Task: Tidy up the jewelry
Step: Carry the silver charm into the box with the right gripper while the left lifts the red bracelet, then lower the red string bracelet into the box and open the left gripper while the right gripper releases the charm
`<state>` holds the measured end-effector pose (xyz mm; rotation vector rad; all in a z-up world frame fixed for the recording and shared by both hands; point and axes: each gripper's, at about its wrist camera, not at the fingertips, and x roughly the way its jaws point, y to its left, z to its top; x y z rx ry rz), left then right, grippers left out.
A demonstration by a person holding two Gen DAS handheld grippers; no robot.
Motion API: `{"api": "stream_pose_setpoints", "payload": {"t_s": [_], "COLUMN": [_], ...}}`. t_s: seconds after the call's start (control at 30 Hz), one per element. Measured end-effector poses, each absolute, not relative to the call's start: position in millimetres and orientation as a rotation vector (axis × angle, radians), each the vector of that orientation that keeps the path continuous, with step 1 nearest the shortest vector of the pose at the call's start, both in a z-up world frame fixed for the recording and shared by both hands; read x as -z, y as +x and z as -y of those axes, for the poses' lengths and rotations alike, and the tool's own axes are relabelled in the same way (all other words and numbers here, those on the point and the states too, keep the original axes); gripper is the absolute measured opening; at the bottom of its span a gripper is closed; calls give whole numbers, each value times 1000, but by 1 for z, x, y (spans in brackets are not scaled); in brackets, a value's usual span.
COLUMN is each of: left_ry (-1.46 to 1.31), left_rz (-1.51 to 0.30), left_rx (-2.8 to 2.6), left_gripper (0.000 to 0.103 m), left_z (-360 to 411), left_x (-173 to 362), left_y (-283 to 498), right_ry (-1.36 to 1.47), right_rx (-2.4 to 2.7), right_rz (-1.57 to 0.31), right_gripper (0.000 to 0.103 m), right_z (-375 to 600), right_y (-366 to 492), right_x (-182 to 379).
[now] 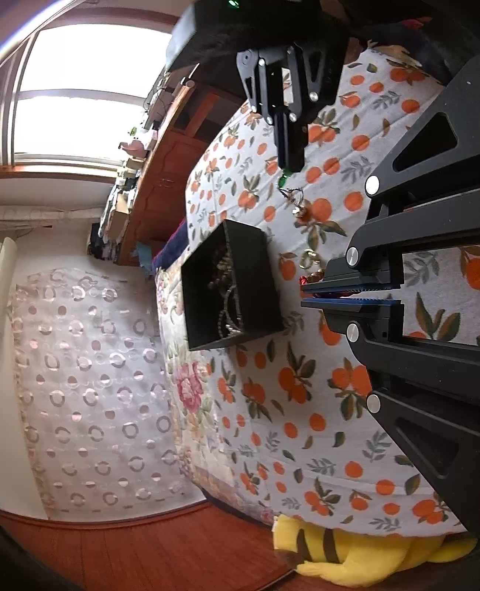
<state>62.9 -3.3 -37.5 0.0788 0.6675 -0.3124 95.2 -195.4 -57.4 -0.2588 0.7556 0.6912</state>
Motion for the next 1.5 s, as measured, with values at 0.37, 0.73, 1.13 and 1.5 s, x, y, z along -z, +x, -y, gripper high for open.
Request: {"api": "stream_pose_setpoints", "payload": {"t_s": [0.37, 0.73, 1.13, 1.5], "left_ry": [80, 110, 127, 124], "left_rz": [-595, -535, -535, -581], "left_rx": [312, 295, 299, 252], "left_gripper": [2, 2, 2, 2], "left_z": [8, 12, 26, 29], "left_x": [2, -30, -37, -19], "left_y": [87, 99, 120, 152], "right_ry": [-252, -196, -181, -181], "right_rx": [-688, -657, -659, -614], "right_rz": [-663, -710, -757, -750], "right_gripper": [7, 7, 8, 8], "right_z": [191, 188, 173, 193], "right_y": [125, 183, 211, 200], "right_x": [11, 19, 33, 37]}}
